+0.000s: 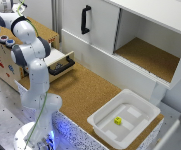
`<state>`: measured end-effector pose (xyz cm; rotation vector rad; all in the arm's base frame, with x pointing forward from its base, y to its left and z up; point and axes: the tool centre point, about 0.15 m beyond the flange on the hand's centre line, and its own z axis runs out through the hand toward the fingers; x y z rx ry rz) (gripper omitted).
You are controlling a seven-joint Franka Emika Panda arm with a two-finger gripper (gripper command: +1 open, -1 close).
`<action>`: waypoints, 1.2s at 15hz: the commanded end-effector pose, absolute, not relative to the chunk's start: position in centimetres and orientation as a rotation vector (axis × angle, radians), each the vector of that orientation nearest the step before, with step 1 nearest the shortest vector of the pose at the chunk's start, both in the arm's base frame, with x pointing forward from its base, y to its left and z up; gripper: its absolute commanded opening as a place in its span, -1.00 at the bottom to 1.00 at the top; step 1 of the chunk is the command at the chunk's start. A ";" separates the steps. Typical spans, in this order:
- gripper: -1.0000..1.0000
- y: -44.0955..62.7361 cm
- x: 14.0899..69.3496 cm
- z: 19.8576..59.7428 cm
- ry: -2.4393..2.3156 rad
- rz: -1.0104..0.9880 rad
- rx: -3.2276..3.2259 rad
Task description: Turn on the red light lamp
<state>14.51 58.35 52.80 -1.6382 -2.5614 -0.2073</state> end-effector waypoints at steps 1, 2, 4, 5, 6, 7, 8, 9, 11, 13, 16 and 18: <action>-1.00 63.2 15.6 52.6 -2.646 0.094 -1.708; -1.00 63.3 15.9 52.1 -2.654 0.108 -1.714; -1.00 63.2 16.5 51.1 -2.636 0.120 -1.727; -1.00 63.0 16.8 50.6 -2.624 0.127 -1.737; -1.00 62.8 16.9 50.1 -2.620 0.138 -1.744; -1.00 62.6 16.9 49.7 -2.619 0.151 -1.753; -1.00 62.5 17.0 49.3 -2.610 0.157 -1.756; -1.00 62.4 17.0 49.0 -2.601 0.159 -1.760; -1.00 62.1 17.3 47.9 -2.573 0.157 -1.779; -1.00 62.4 17.5 46.7 -2.549 0.158 -1.778; -1.00 62.3 17.5 44.8 -2.544 0.199 -1.786; -1.00 61.9 17.0 43.6 -2.539 0.244 -1.780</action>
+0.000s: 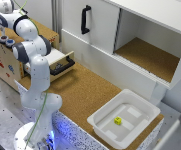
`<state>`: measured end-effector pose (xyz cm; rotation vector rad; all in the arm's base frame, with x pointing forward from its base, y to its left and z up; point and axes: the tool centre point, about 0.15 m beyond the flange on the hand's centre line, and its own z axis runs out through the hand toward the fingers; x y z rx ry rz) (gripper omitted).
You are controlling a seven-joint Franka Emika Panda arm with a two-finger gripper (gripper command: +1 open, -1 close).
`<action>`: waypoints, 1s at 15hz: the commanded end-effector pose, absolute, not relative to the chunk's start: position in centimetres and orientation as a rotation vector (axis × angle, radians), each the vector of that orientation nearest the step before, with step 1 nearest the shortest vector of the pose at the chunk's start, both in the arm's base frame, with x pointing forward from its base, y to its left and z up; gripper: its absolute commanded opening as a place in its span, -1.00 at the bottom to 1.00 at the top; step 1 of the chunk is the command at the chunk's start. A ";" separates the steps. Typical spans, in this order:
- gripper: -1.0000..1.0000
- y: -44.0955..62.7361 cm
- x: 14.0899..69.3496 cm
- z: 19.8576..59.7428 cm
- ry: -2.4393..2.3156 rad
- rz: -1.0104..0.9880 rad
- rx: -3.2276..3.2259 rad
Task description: Turn on the red light lamp
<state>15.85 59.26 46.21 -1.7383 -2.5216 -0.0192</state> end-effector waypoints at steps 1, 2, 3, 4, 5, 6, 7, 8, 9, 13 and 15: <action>-1.00 61.8 16.8 43.8 -2.535 0.237 -1.787; -1.00 62.0 16.6 45.6 -2.635 0.211 -1.844; -1.00 62.6 16.1 49.1 -2.733 0.112 -1.895; -1.00 62.9 15.4 52.5 -2.757 0.039 -1.884; -1.00 62.8 15.2 54.6 -2.785 0.005 -1.891; -1.00 62.2 15.3 56.6 -2.779 -0.030 -1.907; -1.00 61.8 15.5 57.2 -2.772 -0.026 -1.914; -1.00 61.3 15.9 57.4 -2.763 -0.020 -1.926; -1.00 60.9 16.2 57.3 -2.765 0.006 -1.945; 1.00 60.2 16.7 55.6 -2.650 -0.009 -1.944; 1.00 60.1 16.6 55.4 -2.643 -0.014 -1.938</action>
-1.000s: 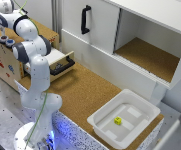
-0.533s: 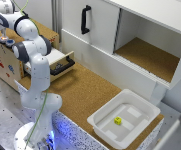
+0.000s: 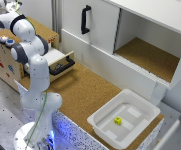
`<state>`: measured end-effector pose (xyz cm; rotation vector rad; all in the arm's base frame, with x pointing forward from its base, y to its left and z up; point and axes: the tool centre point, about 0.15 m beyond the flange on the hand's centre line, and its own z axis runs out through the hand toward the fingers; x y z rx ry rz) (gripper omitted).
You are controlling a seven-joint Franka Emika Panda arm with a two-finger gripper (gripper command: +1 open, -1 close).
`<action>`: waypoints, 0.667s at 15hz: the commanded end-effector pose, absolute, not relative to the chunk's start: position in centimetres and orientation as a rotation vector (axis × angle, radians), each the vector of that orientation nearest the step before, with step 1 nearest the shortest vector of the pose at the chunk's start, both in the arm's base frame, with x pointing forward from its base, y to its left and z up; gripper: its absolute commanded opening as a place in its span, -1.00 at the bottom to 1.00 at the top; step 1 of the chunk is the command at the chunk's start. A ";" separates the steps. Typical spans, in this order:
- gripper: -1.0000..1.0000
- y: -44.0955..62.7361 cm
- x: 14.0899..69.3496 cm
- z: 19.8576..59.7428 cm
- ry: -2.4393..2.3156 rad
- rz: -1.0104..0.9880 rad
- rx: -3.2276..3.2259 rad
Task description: Turn on the red light lamp
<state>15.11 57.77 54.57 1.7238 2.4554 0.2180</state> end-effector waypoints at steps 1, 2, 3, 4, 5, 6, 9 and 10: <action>1.00 60.0 16.6 55.3 2.428 0.018 1.778; 1.00 59.9 16.6 55.2 2.436 0.019 1.777; 1.00 59.8 16.7 55.1 2.437 0.017 1.782; 1.00 59.6 16.8 54.9 2.437 0.018 1.790; 1.00 59.5 16.9 54.9 2.440 0.025 1.805; 1.00 59.3 16.9 55.0 2.440 0.039 1.824; 1.00 58.8 17.1 54.9 2.449 0.069 1.879; 1.00 58.7 17.3 55.0 2.446 0.087 1.898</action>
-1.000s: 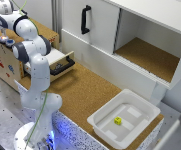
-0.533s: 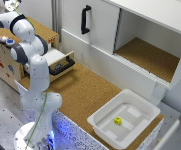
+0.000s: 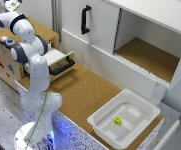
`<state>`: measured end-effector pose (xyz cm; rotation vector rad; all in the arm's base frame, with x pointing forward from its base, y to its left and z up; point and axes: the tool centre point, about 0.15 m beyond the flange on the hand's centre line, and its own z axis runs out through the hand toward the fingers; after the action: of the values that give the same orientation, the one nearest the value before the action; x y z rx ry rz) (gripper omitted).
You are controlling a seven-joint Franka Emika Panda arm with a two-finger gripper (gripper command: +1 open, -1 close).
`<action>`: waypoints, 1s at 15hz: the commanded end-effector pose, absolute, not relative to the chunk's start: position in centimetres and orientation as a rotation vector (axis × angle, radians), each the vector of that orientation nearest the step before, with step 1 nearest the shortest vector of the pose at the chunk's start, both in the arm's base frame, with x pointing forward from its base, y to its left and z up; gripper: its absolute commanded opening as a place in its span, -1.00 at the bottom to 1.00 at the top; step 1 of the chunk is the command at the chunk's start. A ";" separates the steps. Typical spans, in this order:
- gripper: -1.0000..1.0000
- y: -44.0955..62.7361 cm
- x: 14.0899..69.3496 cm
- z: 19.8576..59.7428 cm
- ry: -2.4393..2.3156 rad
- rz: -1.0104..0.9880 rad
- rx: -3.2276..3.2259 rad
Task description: Turn on the red light lamp
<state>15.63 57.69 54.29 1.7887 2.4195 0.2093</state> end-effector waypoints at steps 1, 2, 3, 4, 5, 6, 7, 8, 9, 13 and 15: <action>1.00 58.7 17.3 55.0 2.446 0.087 1.898; 1.00 58.7 17.3 55.0 2.446 0.087 1.898; 1.00 58.7 17.3 55.0 2.446 0.087 1.898; 1.00 58.7 17.3 55.0 2.446 0.087 1.898; 1.00 58.7 17.3 55.0 2.446 0.087 1.898; 1.00 58.7 17.3 55.0 2.446 0.087 1.898; 1.00 57.6 16.2 54.3 2.416 0.193 1.849; 1.00 57.6 16.1 54.0 2.445 0.155 1.885; 1.00 57.5 16.3 53.9 2.450 0.145 1.959; 1.00 56.6 16.4 53.3 2.277 0.028 2.241; 1.00 56.3 16.0 52.9 2.107 -0.033 2.343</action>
<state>15.57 57.32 53.79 2.1045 2.2840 0.1289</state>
